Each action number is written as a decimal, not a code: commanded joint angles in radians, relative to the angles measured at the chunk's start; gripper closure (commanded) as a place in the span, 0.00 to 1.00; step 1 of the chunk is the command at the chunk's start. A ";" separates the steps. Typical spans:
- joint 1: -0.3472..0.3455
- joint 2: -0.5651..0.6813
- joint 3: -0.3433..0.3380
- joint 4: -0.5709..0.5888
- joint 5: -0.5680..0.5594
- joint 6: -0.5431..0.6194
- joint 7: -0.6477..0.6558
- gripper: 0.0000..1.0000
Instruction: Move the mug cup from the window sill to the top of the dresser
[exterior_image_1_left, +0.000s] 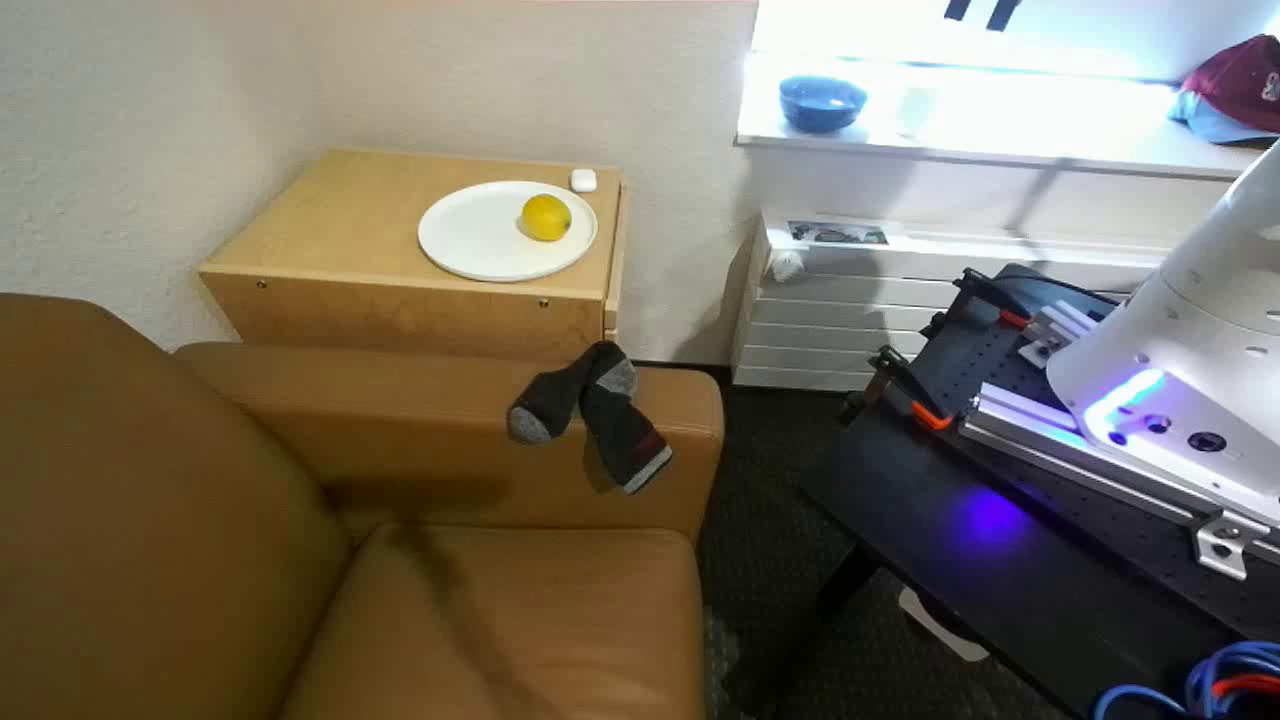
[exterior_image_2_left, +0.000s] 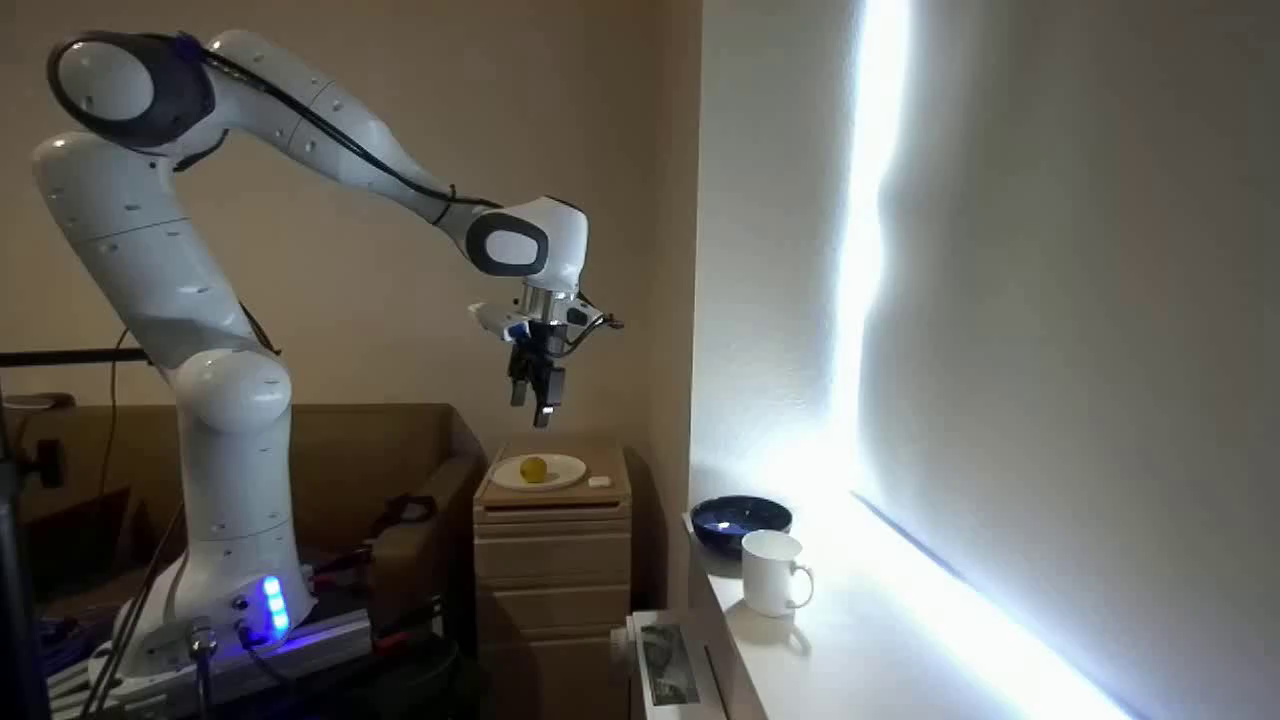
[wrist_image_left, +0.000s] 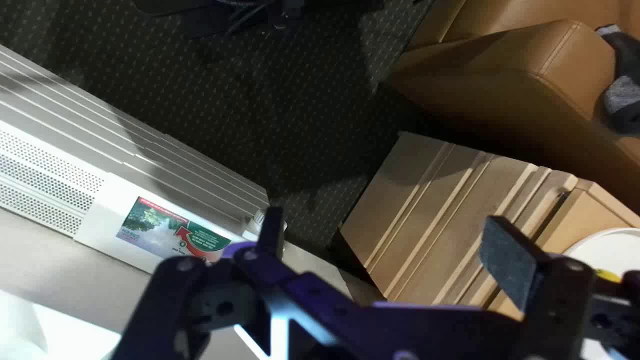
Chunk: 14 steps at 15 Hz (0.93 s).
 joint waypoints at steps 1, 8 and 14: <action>-0.029 0.004 0.027 0.001 0.011 -0.002 -0.010 0.00; -0.118 0.284 -0.041 0.167 0.127 0.035 0.150 0.00; -0.152 0.302 -0.020 0.272 0.243 0.015 0.245 0.00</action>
